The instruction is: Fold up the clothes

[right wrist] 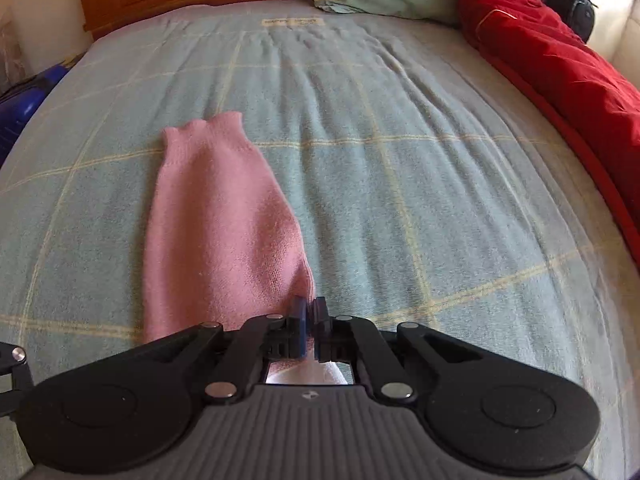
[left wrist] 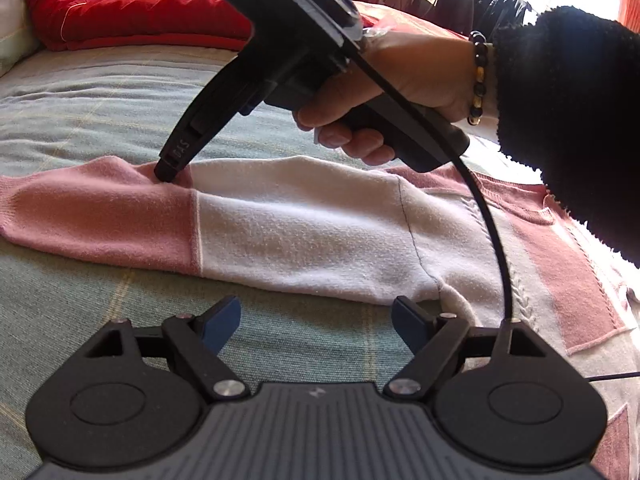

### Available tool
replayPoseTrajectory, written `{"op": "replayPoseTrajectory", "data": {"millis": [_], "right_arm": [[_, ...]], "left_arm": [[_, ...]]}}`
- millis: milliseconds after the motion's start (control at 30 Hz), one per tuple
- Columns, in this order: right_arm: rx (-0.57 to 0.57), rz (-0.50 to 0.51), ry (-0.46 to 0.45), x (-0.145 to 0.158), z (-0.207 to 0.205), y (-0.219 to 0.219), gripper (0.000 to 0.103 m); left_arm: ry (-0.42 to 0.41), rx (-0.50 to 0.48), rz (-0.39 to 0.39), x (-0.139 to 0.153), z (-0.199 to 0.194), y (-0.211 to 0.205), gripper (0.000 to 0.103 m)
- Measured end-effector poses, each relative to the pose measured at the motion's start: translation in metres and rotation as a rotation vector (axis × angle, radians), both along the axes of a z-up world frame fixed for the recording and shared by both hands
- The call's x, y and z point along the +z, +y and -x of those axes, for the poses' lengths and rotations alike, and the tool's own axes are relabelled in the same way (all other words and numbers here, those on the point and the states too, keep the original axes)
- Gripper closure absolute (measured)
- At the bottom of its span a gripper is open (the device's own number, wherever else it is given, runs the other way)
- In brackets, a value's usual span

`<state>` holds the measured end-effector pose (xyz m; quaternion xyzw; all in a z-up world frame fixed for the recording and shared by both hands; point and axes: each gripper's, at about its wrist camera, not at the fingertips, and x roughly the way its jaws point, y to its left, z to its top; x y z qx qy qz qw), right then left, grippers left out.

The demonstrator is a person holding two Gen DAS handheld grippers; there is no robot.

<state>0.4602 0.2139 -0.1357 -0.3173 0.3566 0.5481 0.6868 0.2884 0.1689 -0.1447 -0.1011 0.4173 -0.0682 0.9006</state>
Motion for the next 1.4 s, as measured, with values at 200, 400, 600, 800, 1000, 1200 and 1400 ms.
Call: {"op": "replayPoseTrajectory", "data": {"millis": [200, 400, 600, 800, 1000, 1200, 1400], "right_arm": [[-0.024, -0.009, 0.009, 0.011, 0.000, 0.002, 0.087], [0.073, 0.056, 0.105, 0.007, 0.015, 0.021, 0.087], [-0.036, 0.031, 0.093, 0.037, -0.005, -0.023, 0.075], [-0.246, 0.067, 0.053, 0.055, -0.032, -0.127, 0.069], [-0.319, 0.137, 0.057, 0.017, -0.047, -0.187, 0.063], [-0.259, 0.148, 0.061, -0.009, -0.054, -0.193, 0.058], [-0.218, 0.129, 0.056, -0.011, -0.046, -0.195, 0.094]], "left_arm": [[0.005, -0.002, -0.002, 0.000, 0.000, 0.000, 0.020], [0.008, 0.008, -0.010, 0.000, -0.001, 0.002, 0.020], [-0.010, 0.010, -0.003, 0.004, 0.002, 0.003, 0.020], [-0.016, 0.003, -0.024, 0.006, 0.003, -0.004, 0.020], [-0.019, -0.012, -0.055, 0.004, 0.001, -0.016, 0.020], [-0.025, -0.043, -0.068, 0.003, 0.001, -0.028, 0.020], [-0.028, -0.052, -0.064, 0.001, 0.000, -0.030, 0.020]]}}
